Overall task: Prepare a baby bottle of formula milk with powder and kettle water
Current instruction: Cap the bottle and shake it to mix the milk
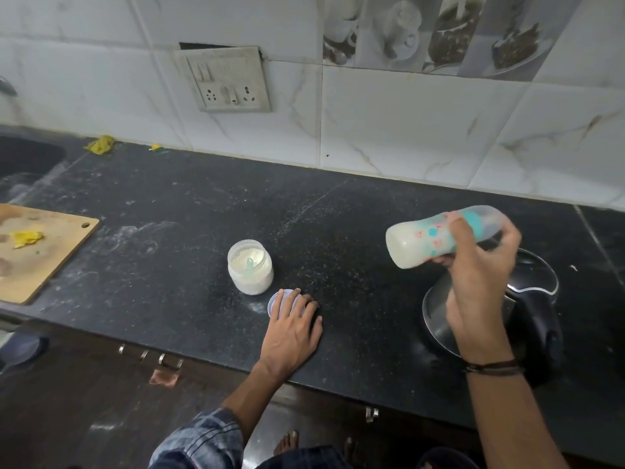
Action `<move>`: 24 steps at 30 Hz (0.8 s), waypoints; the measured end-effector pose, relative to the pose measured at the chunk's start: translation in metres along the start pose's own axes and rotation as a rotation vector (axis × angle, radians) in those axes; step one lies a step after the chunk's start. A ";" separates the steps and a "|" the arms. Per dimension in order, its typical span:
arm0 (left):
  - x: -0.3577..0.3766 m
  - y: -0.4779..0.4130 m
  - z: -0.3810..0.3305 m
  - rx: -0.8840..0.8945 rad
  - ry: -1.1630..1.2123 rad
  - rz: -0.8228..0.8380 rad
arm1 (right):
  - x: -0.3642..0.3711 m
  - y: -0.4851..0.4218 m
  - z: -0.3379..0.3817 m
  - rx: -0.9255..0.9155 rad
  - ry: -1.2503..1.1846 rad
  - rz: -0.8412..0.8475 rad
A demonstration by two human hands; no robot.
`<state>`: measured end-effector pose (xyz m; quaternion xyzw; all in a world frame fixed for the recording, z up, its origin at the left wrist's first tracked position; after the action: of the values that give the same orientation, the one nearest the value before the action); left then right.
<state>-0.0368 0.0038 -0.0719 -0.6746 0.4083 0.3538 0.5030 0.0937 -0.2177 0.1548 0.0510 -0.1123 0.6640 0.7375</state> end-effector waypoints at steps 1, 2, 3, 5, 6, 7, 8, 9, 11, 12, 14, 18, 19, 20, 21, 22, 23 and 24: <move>0.000 0.000 0.000 0.002 -0.001 0.001 | 0.002 0.001 -0.001 0.023 0.010 0.011; -0.001 0.000 0.000 0.004 0.001 0.001 | 0.003 0.003 -0.005 0.050 0.053 0.057; -0.002 0.000 -0.001 0.005 0.006 -0.003 | 0.003 0.003 -0.010 0.061 0.095 0.102; -0.004 -0.001 -0.002 0.000 0.008 -0.012 | 0.000 0.003 -0.007 0.048 0.058 0.063; -0.004 -0.001 -0.003 -0.001 0.006 -0.015 | -0.003 0.001 -0.003 0.025 0.000 -0.003; -0.005 -0.001 -0.003 -0.002 0.002 -0.016 | -0.006 -0.002 0.000 -0.005 -0.043 -0.055; -0.005 -0.001 -0.003 0.000 -0.002 -0.017 | -0.007 -0.004 0.003 -0.021 -0.053 -0.071; -0.005 -0.001 -0.003 0.002 -0.004 -0.015 | -0.006 -0.005 0.004 -0.020 -0.030 -0.043; -0.005 -0.001 -0.002 0.008 0.002 -0.012 | -0.002 -0.003 -0.001 0.016 0.106 0.098; -0.004 -0.001 -0.002 0.008 0.006 -0.012 | -0.002 -0.002 -0.003 0.021 0.132 0.134; -0.004 -0.001 -0.002 0.002 0.009 -0.006 | -0.006 -0.002 0.002 -0.008 0.065 0.051; -0.004 -0.001 -0.002 0.003 0.005 -0.003 | -0.008 -0.002 0.001 0.003 -0.019 -0.064; -0.004 -0.001 -0.002 0.008 0.011 -0.005 | -0.005 0.001 -0.004 0.018 0.036 0.000; -0.004 -0.001 -0.001 0.012 0.017 -0.009 | -0.004 0.004 -0.008 0.024 0.077 0.057; -0.004 -0.001 -0.001 0.011 0.019 -0.012 | -0.004 0.006 -0.009 0.016 0.076 0.072; -0.004 -0.001 -0.001 0.006 0.018 -0.010 | -0.005 0.006 -0.007 -0.004 0.048 0.033; -0.004 -0.001 -0.002 0.001 0.015 -0.006 | -0.007 0.004 -0.004 -0.023 -0.006 -0.038; -0.004 -0.001 -0.002 -0.003 0.012 -0.003 | -0.010 0.002 -0.002 -0.034 -0.056 -0.105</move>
<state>-0.0376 0.0025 -0.0669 -0.6783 0.4097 0.3496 0.4999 0.0904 -0.2272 0.1506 0.0630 -0.1413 0.6208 0.7686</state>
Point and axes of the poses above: each hand's wrist, its own y-axis away from the middle knuckle, its own x-axis out of the palm, z = x × y, the point moved 3 cm from there along -y, towards the middle knuckle, and after that the axes turned 3 degrees about y, right-handed, at the moved point
